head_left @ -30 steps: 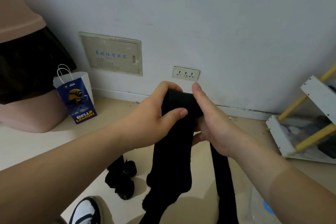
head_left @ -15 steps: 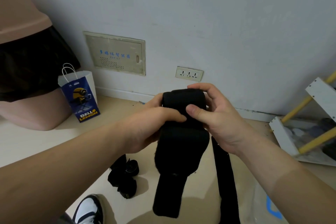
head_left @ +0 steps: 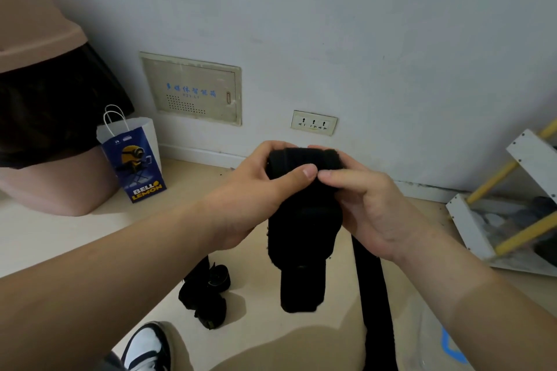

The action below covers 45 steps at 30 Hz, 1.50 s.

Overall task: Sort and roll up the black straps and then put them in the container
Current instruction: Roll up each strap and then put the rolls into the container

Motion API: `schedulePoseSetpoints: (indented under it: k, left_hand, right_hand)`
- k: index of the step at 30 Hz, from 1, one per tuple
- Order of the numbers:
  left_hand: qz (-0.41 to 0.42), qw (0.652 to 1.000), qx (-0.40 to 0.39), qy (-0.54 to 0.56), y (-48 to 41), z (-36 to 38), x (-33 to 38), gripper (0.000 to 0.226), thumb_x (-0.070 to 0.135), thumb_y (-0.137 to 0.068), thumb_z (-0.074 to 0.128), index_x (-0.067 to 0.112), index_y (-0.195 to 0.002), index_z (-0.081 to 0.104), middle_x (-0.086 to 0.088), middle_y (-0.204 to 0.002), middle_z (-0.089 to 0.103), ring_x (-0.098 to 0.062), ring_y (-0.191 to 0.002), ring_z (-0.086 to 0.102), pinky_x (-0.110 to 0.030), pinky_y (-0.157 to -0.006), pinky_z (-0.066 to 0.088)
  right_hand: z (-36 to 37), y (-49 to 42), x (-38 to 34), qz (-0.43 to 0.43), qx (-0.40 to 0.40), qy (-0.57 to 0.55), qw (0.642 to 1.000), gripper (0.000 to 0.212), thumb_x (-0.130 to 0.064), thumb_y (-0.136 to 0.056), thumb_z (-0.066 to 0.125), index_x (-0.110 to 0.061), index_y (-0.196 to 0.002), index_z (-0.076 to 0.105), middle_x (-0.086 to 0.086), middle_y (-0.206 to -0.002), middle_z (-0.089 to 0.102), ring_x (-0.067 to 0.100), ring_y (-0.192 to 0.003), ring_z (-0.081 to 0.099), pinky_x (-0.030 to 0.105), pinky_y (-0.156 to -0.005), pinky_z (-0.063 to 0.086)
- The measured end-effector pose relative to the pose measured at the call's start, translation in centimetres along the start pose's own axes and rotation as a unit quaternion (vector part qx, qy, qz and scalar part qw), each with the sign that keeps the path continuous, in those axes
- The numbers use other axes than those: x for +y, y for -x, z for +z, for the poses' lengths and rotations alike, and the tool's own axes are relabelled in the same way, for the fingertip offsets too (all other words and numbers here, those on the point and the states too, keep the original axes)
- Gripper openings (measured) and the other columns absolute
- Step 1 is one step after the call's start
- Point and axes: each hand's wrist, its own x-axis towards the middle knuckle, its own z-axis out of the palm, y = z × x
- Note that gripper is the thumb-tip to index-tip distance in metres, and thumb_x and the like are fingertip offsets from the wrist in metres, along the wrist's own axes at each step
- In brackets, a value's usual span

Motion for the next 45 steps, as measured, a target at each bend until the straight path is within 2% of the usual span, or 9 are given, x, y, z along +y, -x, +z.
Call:
schedulePoseSetpoints:
  k: [4,9,16,25,28,32,35,39,45]
  left_hand:
    - [0.052,0.997,-0.01,-0.057,0.1,-0.2,0.3,0.048,0.03,-0.081,0.088,0.029,-0.123,0.065,-0.001,-0.111,0.075,-0.023,-0.105,0.076,-0.041,-0.091,0.063]
    - [0.06,0.993,-0.029,-0.096,0.3,0.7,0.1,0.041,0.034,-0.092,0.079,0.033,-0.126,0.055,-0.003,-0.112,0.073,-0.025,-0.1,0.078,-0.05,-0.089,0.065]
    - [0.06,0.989,-0.025,-0.133,0.6,1.0,0.4,0.041,0.056,-0.088,0.065,0.036,-0.121,0.052,-0.01,-0.11,0.073,-0.033,-0.095,0.078,-0.059,-0.085,0.063]
    - [0.09,0.968,-0.044,-0.228,0.3,-1.2,0.9,0.029,0.034,-0.1,0.069,0.039,-0.125,0.056,0.01,-0.11,0.071,-0.011,-0.104,0.072,-0.041,-0.092,0.063]
    - [0.103,0.965,-0.03,-0.238,0.3,-1.3,0.9,0.039,0.041,-0.095,0.075,0.036,-0.129,0.057,0.01,-0.113,0.07,-0.01,-0.106,0.072,-0.039,-0.092,0.063]
    - [0.042,0.982,0.023,-0.184,0.3,-1.3,0.8,0.069,0.064,-0.076,0.083,0.038,-0.135,0.057,0.01,-0.123,0.067,-0.003,-0.101,0.074,-0.036,-0.091,0.064]
    - [-0.05,0.994,0.014,-0.096,0.2,-1.0,0.7,0.06,0.069,-0.084,0.072,0.032,-0.13,0.064,0.003,-0.121,0.075,-0.014,-0.106,0.076,-0.043,-0.1,0.059]
    - [-0.101,0.993,0.01,-0.061,-0.2,-0.5,0.5,0.058,0.072,-0.091,0.061,0.03,-0.131,0.066,0.004,-0.119,0.078,-0.017,-0.107,0.077,-0.04,-0.098,0.059]
    - [-0.058,0.996,0.035,-0.06,-0.3,-0.7,0.3,0.061,0.061,-0.078,0.079,0.025,-0.126,0.066,-0.001,-0.114,0.079,-0.02,-0.105,0.078,-0.049,-0.1,0.06]
  right_hand:
    - [0.5,-0.2,-0.2,0.038,0.027,-0.053,0.998,0.052,-0.052,-0.103,0.05,-0.017,-0.138,0.068,0.016,-0.138,0.07,0.035,-0.134,0.064,0.054,-0.12,0.043]
    - [1.1,0.0,-0.1,0.064,0.077,0.049,0.994,0.063,-0.065,-0.108,0.034,-0.023,-0.121,0.079,0.006,-0.119,0.08,0.021,-0.118,0.074,0.047,-0.117,0.047]
    - [1.4,0.5,0.0,0.08,0.052,0.042,0.995,0.061,-0.06,-0.11,0.029,-0.025,-0.132,0.072,0.004,-0.127,0.078,0.02,-0.124,0.071,0.048,-0.118,0.045]
    - [1.4,0.2,0.0,0.116,-0.026,0.103,0.988,0.069,-0.079,-0.099,0.034,-0.032,-0.131,0.072,0.01,-0.127,0.077,0.035,-0.119,0.072,0.055,-0.1,0.058]
    - [0.9,0.1,-0.3,0.1,-0.029,0.092,0.99,0.067,-0.074,-0.1,0.04,-0.025,-0.133,0.071,0.01,-0.129,0.076,0.034,-0.121,0.072,0.054,-0.101,0.059]
    - [0.9,0.0,0.0,0.061,0.018,0.058,0.996,0.057,-0.061,-0.099,0.057,-0.017,-0.133,0.07,0.013,-0.124,0.077,0.031,-0.111,0.077,0.039,-0.078,0.062]
    - [0.9,-0.1,0.3,0.026,0.061,0.045,0.997,0.05,-0.05,-0.092,0.071,-0.018,-0.13,0.067,0.012,-0.118,0.078,0.03,-0.101,0.078,0.038,-0.068,0.061]
    - [1.3,0.1,1.0,-0.008,0.058,0.055,0.997,0.04,-0.028,-0.085,0.08,-0.027,-0.123,0.067,0.006,-0.115,0.075,0.023,-0.1,0.078,0.038,-0.078,0.062]
    - [1.1,0.1,0.6,-0.002,0.044,0.051,0.998,0.048,-0.007,-0.087,0.083,-0.033,-0.124,0.068,0.005,-0.12,0.072,0.027,-0.105,0.077,0.041,-0.077,0.063]
